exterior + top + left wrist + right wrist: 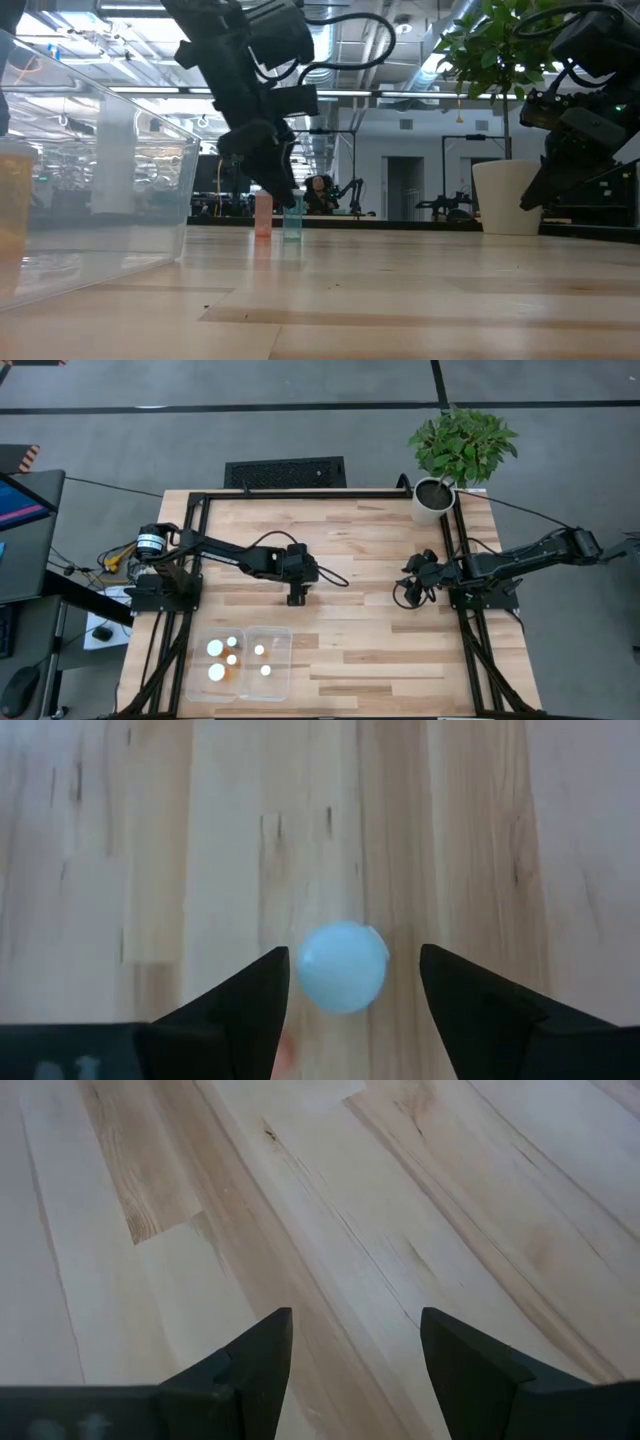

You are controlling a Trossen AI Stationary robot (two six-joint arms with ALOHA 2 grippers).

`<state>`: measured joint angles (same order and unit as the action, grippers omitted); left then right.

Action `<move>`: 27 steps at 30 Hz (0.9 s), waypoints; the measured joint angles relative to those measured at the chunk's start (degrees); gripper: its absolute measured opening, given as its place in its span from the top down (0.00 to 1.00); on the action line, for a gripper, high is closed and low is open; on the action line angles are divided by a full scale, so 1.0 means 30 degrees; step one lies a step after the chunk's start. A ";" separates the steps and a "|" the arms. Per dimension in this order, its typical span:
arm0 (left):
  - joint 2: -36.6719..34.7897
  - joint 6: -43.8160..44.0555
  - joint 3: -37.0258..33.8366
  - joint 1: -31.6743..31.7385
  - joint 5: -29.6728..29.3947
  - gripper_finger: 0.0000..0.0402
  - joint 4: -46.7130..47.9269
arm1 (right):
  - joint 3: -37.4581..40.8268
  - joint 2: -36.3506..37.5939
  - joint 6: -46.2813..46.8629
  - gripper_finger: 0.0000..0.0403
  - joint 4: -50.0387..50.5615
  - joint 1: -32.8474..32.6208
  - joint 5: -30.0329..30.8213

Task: Pick and place medicine bottles into bin by pill shape (circle, oval)
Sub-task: Put the blue pill bottle into the right transparent bin

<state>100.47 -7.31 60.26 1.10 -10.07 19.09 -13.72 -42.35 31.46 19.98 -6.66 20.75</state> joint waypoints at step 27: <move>-0.0137 0.0070 0.0176 0.0019 0.0423 0.76 -0.0098 | 0.0003 -0.0007 0.0022 0.42 0.0186 0.0000 0.0029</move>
<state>100.06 -7.10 60.79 1.16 -8.80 18.80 -13.71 -42.37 31.53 20.53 -6.66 20.84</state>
